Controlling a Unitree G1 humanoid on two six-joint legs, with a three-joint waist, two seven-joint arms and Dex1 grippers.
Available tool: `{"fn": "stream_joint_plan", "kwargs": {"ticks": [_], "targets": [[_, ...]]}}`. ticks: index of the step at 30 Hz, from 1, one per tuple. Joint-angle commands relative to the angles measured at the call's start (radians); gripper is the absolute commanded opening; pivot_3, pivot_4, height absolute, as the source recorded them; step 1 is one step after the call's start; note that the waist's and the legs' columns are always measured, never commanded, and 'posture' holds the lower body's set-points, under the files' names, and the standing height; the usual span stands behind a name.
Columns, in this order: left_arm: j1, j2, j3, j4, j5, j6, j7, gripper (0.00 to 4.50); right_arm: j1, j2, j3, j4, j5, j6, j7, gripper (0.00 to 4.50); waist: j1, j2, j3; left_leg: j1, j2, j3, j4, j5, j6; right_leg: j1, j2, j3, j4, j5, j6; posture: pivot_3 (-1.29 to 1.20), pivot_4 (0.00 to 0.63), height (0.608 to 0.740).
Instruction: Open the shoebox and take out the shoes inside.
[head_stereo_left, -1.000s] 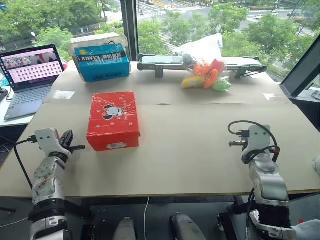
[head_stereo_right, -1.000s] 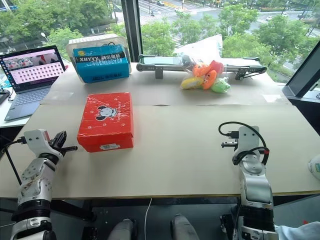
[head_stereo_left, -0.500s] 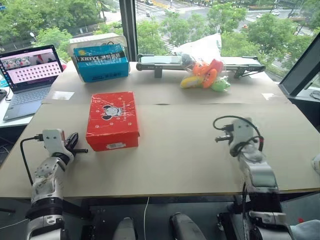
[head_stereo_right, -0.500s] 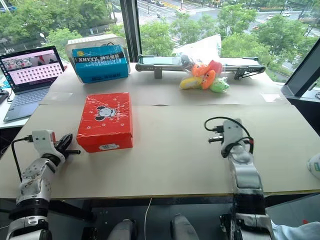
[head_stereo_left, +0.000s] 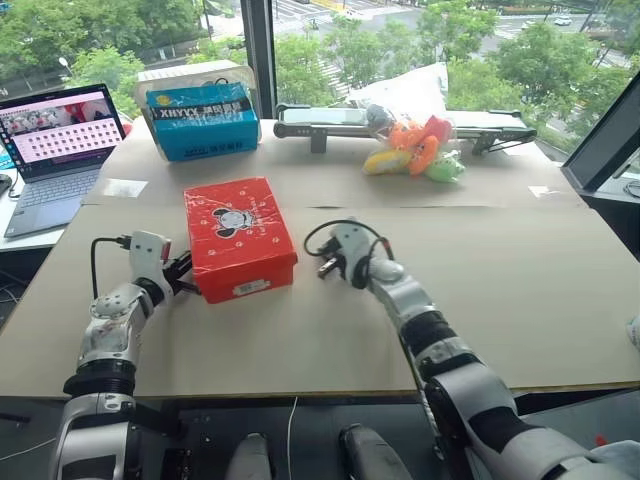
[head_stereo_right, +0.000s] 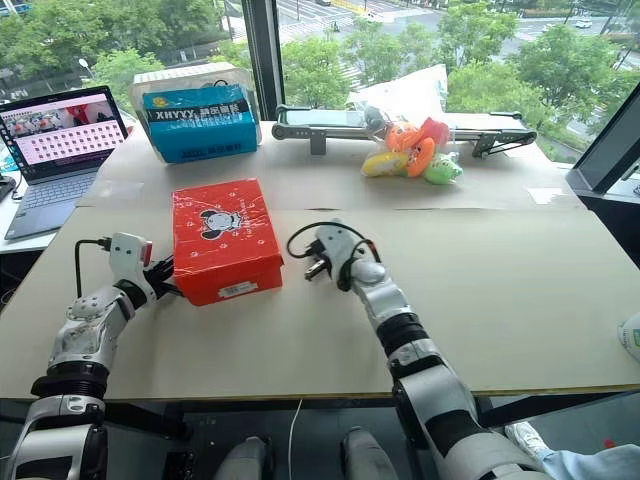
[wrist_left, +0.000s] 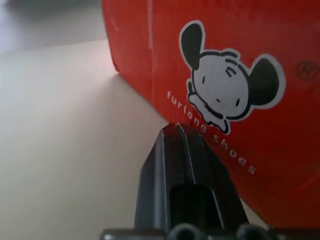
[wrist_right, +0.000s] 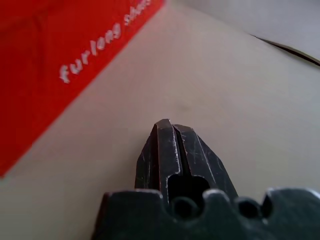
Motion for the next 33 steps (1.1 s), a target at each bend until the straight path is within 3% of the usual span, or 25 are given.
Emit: {"fn": "stream_joint_plan", "kwargs": {"ticks": [1,7,14,23,33], "targets": [[-0.003,0.009,0.000,-0.063,-0.004,0.014,-0.012,0.00,-0.051,0.055,0.026,0.028,-0.014,-0.065,0.030,0.04,-0.001,0.000,0.000,0.000,0.000,0.000,0.000,0.000,0.000,0.000,0.000,0.000,0.000,0.000,0.000,0.00,0.150,0.736],[0.019,0.001,-0.019,-0.125,-0.010,0.056,-0.034,0.00,-0.063,0.113,0.050,-0.005,-0.018,-0.066,0.070,0.04,0.000,0.000,0.000,0.000,0.000,-0.001,0.001,0.000,0.000,0.000,0.000,-0.001,0.001,0.000,0.000,0.00,0.150,0.736],[0.037,-0.013,-0.080,-0.201,-0.006,0.113,-0.108,0.00,0.009,0.059,0.051,-0.134,-0.017,-0.014,0.104,0.04,0.002,0.001,0.000,0.000,0.000,-0.001,0.000,0.000,0.000,0.000,0.000,-0.001,0.001,0.000,0.000,0.00,0.150,0.736],[0.027,-0.050,-0.161,-0.239,-0.002,0.142,-0.202,0.00,0.278,-0.059,0.049,-0.639,-0.012,0.255,0.106,0.04,0.008,0.001,0.000,0.000,0.000,-0.001,0.001,0.000,0.000,0.000,0.000,-0.001,0.001,0.000,0.000,0.00,0.150,0.736],[0.011,-0.137,-0.265,-0.281,0.019,0.153,-0.252,0.00,0.568,-0.128,-0.007,-1.104,-0.016,0.545,0.002,0.04,0.024,0.001,0.000,0.001,0.000,-0.001,0.004,0.000,0.000,0.002,0.000,-0.001,0.002,-0.005,0.007,0.00,0.150,0.736]]}}
